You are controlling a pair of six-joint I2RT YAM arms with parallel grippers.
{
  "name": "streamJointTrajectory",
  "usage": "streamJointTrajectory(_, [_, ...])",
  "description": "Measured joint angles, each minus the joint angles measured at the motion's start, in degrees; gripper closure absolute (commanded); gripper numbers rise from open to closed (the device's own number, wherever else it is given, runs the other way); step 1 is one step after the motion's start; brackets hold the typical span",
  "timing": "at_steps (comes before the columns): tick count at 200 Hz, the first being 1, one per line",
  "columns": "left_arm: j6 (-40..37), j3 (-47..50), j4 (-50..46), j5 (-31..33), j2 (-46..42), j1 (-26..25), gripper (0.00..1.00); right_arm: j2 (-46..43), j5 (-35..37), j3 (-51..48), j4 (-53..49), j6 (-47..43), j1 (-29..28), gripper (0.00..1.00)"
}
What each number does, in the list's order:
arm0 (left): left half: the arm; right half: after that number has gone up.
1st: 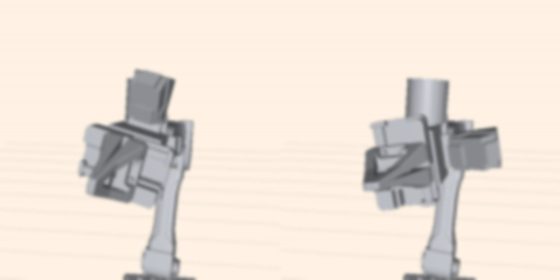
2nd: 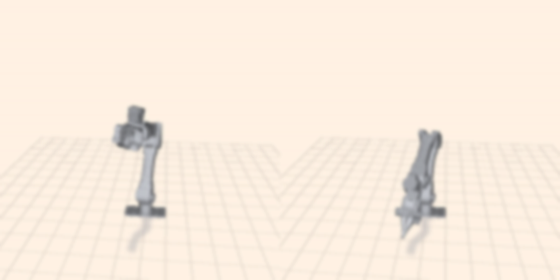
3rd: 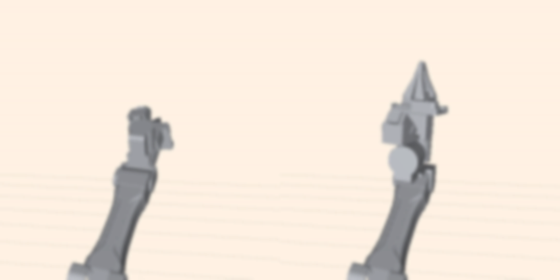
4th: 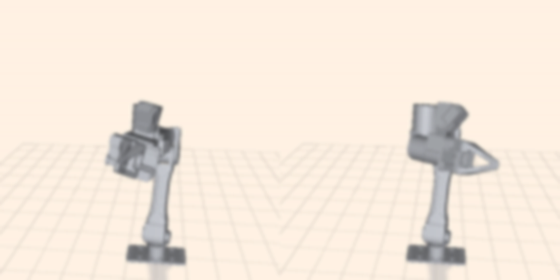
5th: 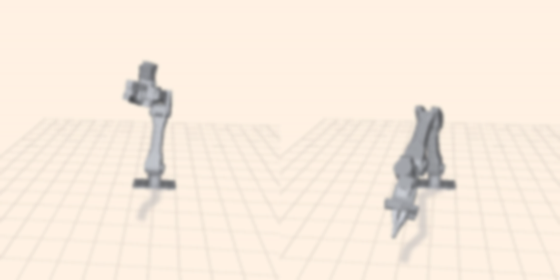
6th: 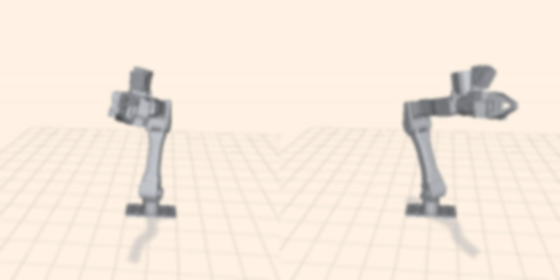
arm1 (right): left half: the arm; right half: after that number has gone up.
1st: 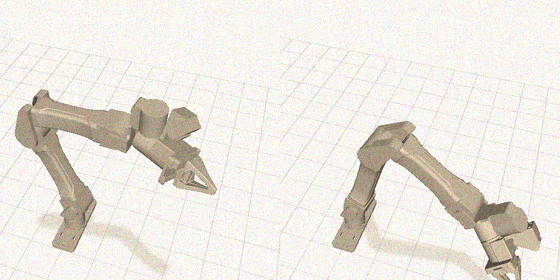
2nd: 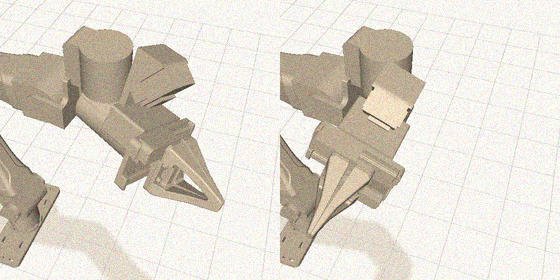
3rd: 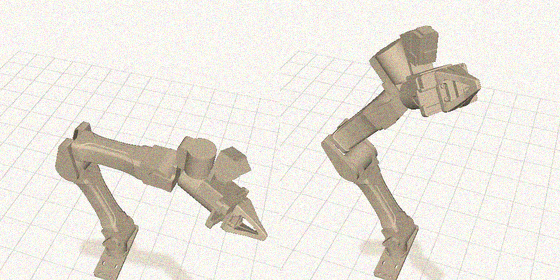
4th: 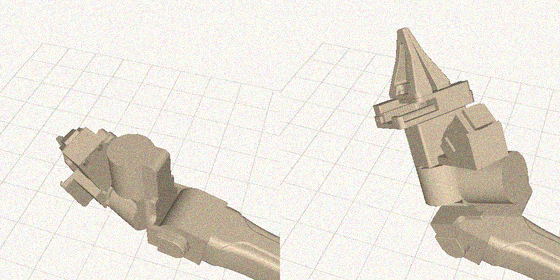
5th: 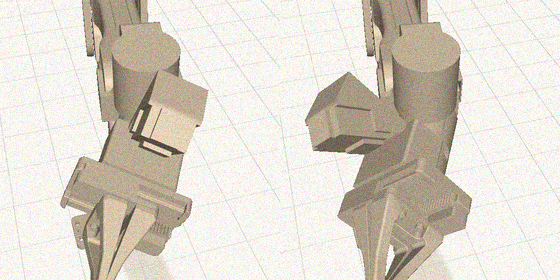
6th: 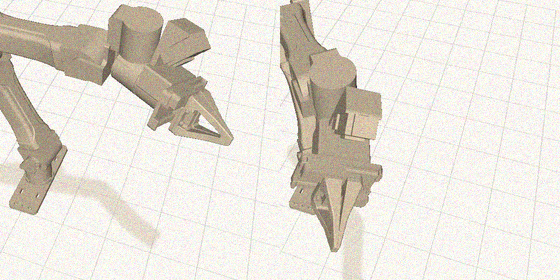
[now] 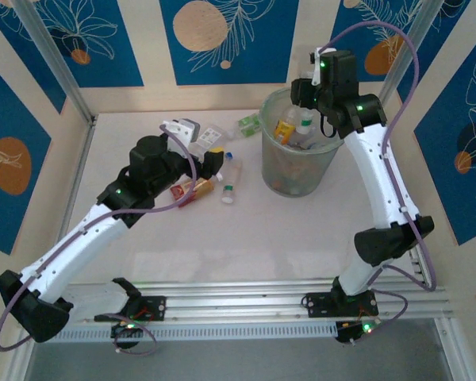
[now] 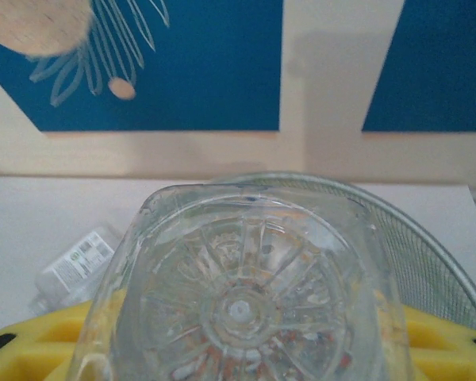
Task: Put the plastic bottles in the bin
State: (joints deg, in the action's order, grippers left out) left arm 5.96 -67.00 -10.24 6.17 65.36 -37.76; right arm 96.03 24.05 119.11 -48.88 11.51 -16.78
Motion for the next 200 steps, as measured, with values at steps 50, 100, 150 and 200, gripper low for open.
streamJointTrajectory(50, [0.1, 0.0, -1.6, 3.3, 0.5, 0.0, 0.00, 3.2, 0.0, -1.9, -5.0, 0.9, 1.7, 0.54])
streamJointTrajectory(100, [0.2, 0.0, -2.3, 5.0, 0.5, 0.0, 0.01, 6.4, 0.0, -4.0, -6.5, -0.1, 1.8, 0.54])
streamJointTrajectory(150, [0.2, 0.0, -2.7, 5.1, 0.5, 0.0, 0.00, 8.0, 2.0, -8.9, -5.4, -3.0, 1.8, 0.54])
streamJointTrajectory(200, [0.1, 0.0, -2.7, 5.5, 0.5, 0.0, 0.00, 9.0, 4.5, -12.9, -2.4, -5.4, 1.8, 0.52])
